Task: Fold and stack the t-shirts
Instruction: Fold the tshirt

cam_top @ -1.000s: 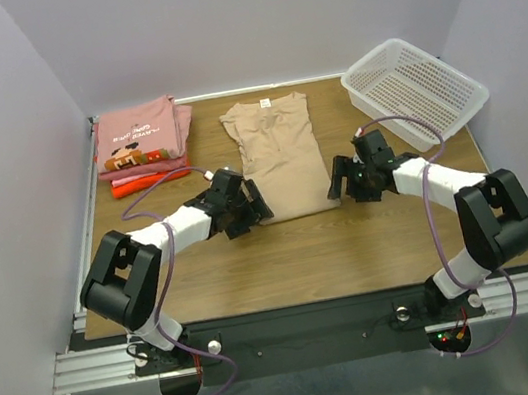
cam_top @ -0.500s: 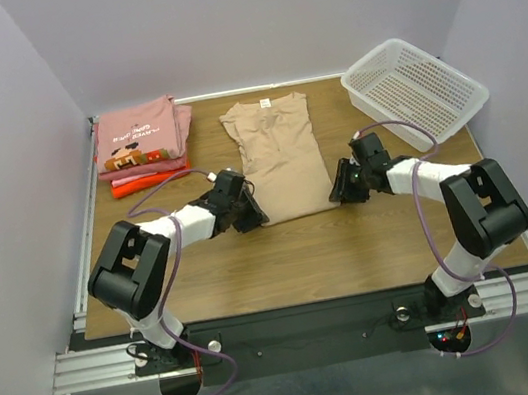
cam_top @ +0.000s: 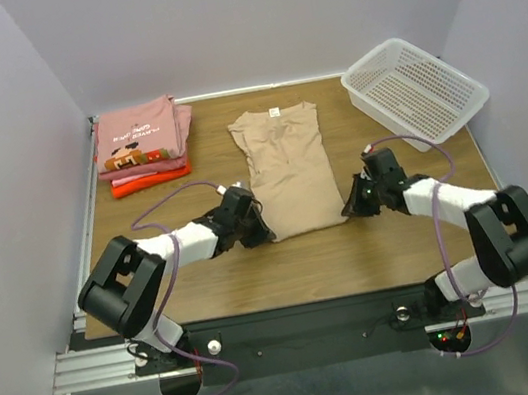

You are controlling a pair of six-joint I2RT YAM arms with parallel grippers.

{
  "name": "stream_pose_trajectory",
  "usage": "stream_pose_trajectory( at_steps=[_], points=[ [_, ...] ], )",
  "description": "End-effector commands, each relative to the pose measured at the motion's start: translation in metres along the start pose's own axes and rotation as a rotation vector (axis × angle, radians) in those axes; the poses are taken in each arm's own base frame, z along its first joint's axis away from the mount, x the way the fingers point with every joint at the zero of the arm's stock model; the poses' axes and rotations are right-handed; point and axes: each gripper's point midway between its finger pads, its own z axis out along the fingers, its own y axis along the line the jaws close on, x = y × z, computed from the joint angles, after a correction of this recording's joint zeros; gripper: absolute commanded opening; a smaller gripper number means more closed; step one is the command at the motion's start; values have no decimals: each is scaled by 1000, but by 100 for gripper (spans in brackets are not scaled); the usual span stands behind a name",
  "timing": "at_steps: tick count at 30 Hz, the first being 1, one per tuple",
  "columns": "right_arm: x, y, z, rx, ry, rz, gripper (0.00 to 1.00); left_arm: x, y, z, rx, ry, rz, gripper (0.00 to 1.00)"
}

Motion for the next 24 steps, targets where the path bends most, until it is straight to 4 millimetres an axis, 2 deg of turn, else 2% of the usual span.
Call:
stream_pose_trajectory(
  at_steps=[1, 2, 3, 4, 6, 7, 8, 9, 10, 11, 14, 15, 18, 19, 21, 23, 24],
  points=[
    [18, -3, -36, -21, -20, -51, 0, 44, -9, -31, 37, 37, 25, 0],
    [25, -7, -42, -13, -11, -53, 0, 62, -14, -36, 51, 64, 53, 0],
    [38, -15, -52, 16, 16, -49, 0, 67, -18, -46, 69, 64, 50, 0],
    [42, -15, -65, -1, -11, -60, 0, 78, -14, -50, 60, 79, 47, 0],
    [55, -19, -82, 8, -5, -34, 0, 99, -30, -66, 120, 105, 43, 0],
    [58, -10, -88, -48, -14, -35, 0, 106, -34, -71, 139, 116, 44, 0],
    [53, 6, -103, -128, -59, -49, 0, 112, -33, -76, 132, 133, 52, 0],
    [56, 12, -113, -153, -49, -33, 0, 116, -41, -85, 156, 136, 55, 0],
    [43, 24, -126, -176, -101, -29, 0, 112, -42, -89, 144, 119, 53, 0],
    [37, 25, -137, -166, -147, -28, 0, 110, -45, -93, 148, 109, 53, 0],
    [19, 31, -153, -148, -216, -49, 0, 95, -65, -108, 190, 60, 58, 0],
    [11, 35, -158, -147, -232, -61, 0, 92, -66, -111, 181, 49, 64, 0],
    [-3, 39, -159, -121, -251, -69, 0, 65, -78, -121, 151, -53, 72, 0],
    [-12, 43, -160, -110, -257, -74, 0, 47, -86, -125, 131, -123, 39, 0],
    [-34, 46, -162, -81, -323, -67, 0, 34, -89, -129, 111, -159, 54, 0],
    [-54, 58, -165, -88, -361, -70, 0, 15, -99, -133, 110, -211, 51, 0],
    [-65, 66, -166, -105, -387, -73, 0, 3, -98, -133, 101, -234, 42, 0]
  ],
)
